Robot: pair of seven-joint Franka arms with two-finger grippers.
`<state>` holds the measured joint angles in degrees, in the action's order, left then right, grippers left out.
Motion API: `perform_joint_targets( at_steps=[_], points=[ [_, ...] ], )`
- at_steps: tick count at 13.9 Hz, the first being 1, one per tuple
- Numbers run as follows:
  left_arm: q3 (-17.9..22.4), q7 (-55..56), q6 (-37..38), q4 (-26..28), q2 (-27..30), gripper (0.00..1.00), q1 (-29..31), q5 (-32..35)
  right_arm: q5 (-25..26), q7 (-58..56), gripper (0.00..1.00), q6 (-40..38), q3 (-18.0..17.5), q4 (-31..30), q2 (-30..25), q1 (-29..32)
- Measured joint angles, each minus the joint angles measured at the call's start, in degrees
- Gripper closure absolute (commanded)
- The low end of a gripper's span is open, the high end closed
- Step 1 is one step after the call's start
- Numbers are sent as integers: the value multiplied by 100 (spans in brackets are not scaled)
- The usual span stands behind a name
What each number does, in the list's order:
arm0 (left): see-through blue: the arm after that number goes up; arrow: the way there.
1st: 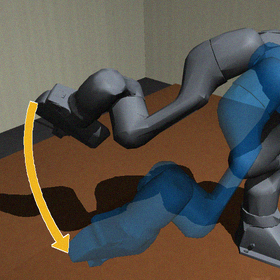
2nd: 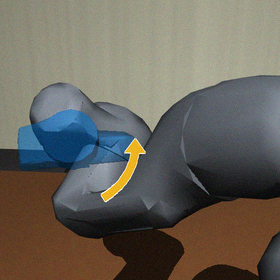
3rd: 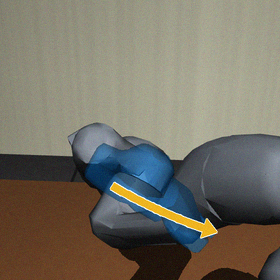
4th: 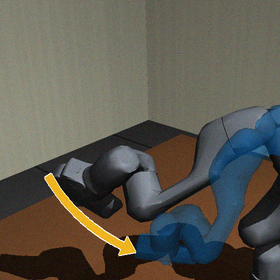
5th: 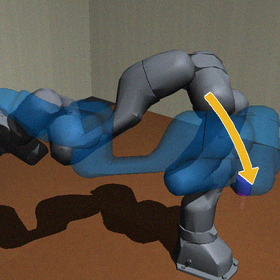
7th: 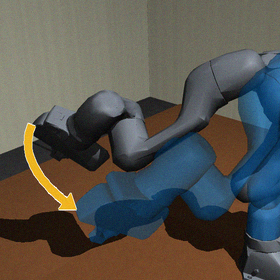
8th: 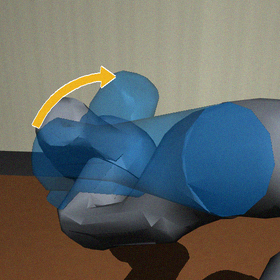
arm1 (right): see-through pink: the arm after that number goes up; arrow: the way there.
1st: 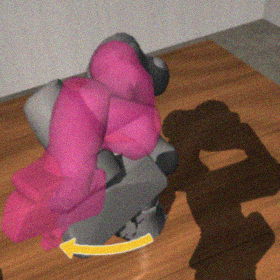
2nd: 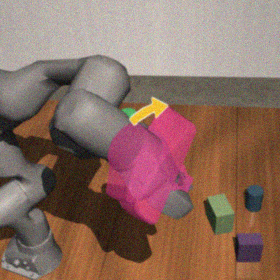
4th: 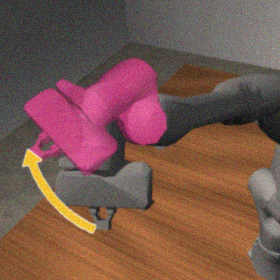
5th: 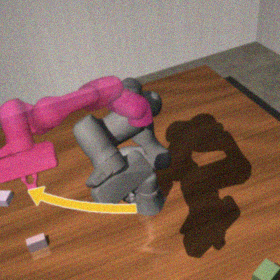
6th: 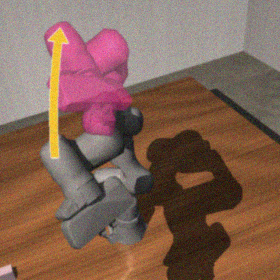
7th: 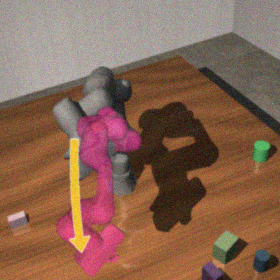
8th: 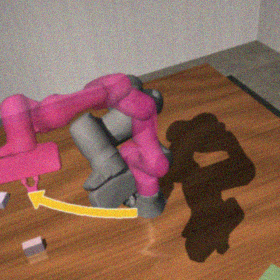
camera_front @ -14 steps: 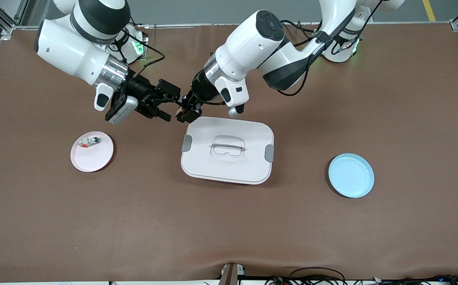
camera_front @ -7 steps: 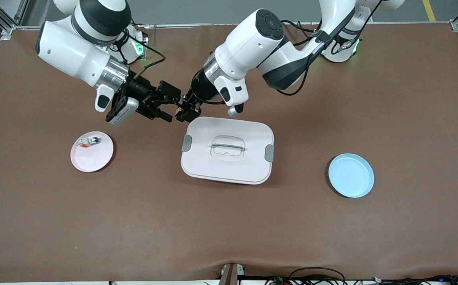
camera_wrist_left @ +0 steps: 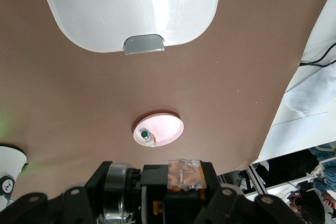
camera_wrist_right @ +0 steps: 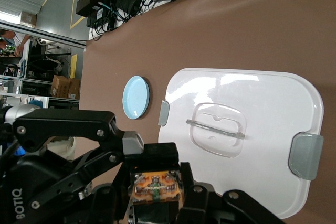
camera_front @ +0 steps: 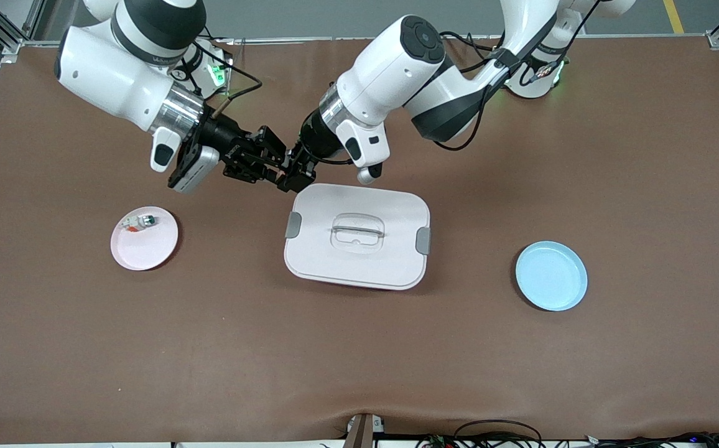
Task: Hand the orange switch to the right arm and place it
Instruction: 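Close the right gripper on the switch held by the left gripper, then open the left gripper and pull it away from the right gripper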
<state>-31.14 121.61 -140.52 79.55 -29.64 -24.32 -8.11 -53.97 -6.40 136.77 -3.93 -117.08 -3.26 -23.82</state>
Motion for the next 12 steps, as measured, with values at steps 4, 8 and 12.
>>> perform_joint_targets(
  at_steps=[4, 8, 12],
  points=[
    [0, -1, 0, 0, 0, 66, 0, 0, 0, -2, 100, 2, 1, 0, 0, -2],
    [-22, -2, -2, -2, 1, 0, -18, 367, -7, -2, 100, 9, 0, -1, 11, -12],
    [-21, 7, -2, -34, 10, 0, -39, 495, 0, -26, 100, 9, -4, -3, 107, -50]
  ],
)
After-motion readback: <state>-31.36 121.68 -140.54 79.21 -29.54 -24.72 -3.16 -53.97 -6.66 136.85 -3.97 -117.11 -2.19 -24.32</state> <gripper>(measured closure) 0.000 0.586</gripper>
